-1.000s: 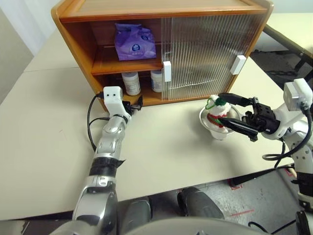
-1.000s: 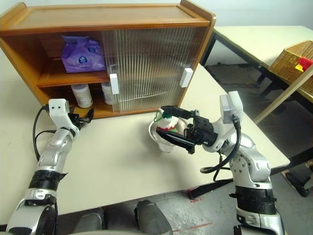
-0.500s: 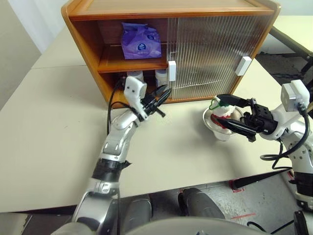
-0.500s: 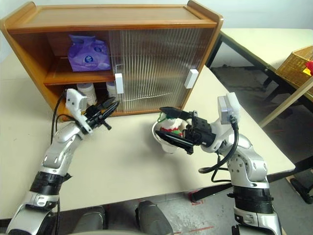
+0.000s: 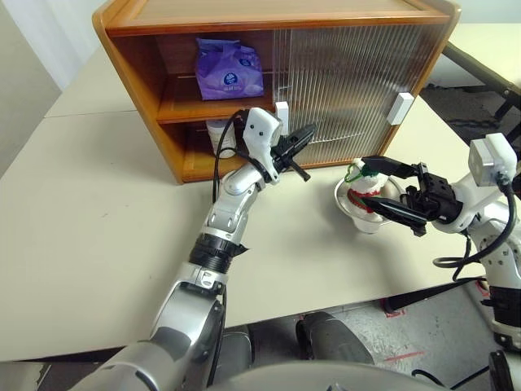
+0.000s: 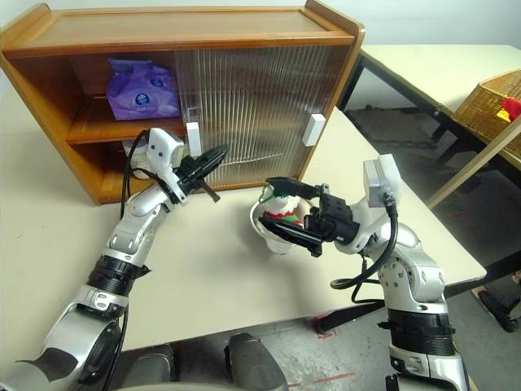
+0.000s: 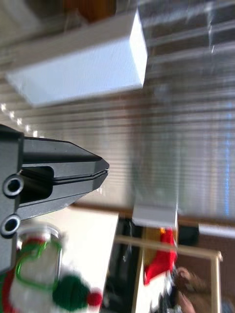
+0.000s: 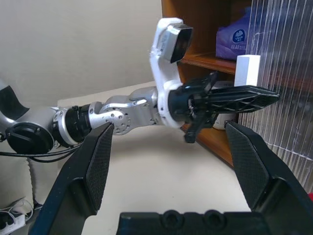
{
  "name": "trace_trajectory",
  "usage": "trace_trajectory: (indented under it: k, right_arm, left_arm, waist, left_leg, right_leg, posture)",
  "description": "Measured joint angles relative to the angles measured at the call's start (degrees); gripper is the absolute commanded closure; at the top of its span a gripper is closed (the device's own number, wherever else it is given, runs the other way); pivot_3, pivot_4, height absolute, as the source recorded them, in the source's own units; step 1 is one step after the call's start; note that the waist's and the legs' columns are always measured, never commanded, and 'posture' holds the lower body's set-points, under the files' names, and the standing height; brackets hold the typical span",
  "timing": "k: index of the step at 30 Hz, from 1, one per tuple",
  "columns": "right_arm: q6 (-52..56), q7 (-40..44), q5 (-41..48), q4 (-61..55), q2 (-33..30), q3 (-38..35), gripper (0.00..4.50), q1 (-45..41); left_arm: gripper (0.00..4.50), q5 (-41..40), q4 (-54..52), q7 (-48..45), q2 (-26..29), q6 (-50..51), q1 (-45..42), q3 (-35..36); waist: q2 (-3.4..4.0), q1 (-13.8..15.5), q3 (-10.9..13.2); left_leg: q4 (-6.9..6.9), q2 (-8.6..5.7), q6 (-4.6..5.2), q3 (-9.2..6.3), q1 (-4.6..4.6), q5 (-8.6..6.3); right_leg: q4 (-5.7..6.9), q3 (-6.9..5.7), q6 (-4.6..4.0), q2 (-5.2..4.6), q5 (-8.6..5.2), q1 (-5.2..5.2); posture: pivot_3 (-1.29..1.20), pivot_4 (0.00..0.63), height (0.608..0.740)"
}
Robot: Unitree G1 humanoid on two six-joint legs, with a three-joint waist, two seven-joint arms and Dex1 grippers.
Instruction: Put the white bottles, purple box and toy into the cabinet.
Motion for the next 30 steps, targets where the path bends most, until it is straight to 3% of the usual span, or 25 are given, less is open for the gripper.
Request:
trace_trajectory:
  k: [10,30]
  right_arm:
    - [-1.1,0.1,-0.1,0.6,0.0,0.0,0.00,0.8]
    - [-1.1,0.0,-0.1,0.5,-0.6,-0.2,0.00,1.5]
  left_arm:
    - [4.46,3.0,-0.1,6.0,0.2,0.0,0.3,0.6]
    - [4.46,0.2,-5.8,11.7,1.8,2.6,4.5,5.0]
  waist:
    - [0.00,-0.4,0.0]
    - [0.02,-3.3,0.0]
  left_leg:
    - [0.01,-0.01,0.02,0.02,-0.02,-0.01]
    - [0.08,-0.03,0.12,0.04,0.14,0.19]
  right_leg:
    - [-0.04,0.01,0.00,0.00,0.01,0.01]
    - [0.01,0.00,-0.21,0.08,0.52,0.05]
  posture:
    - [-0.22,0.056,0.740]
    - [-0.22,0.041,0.740]
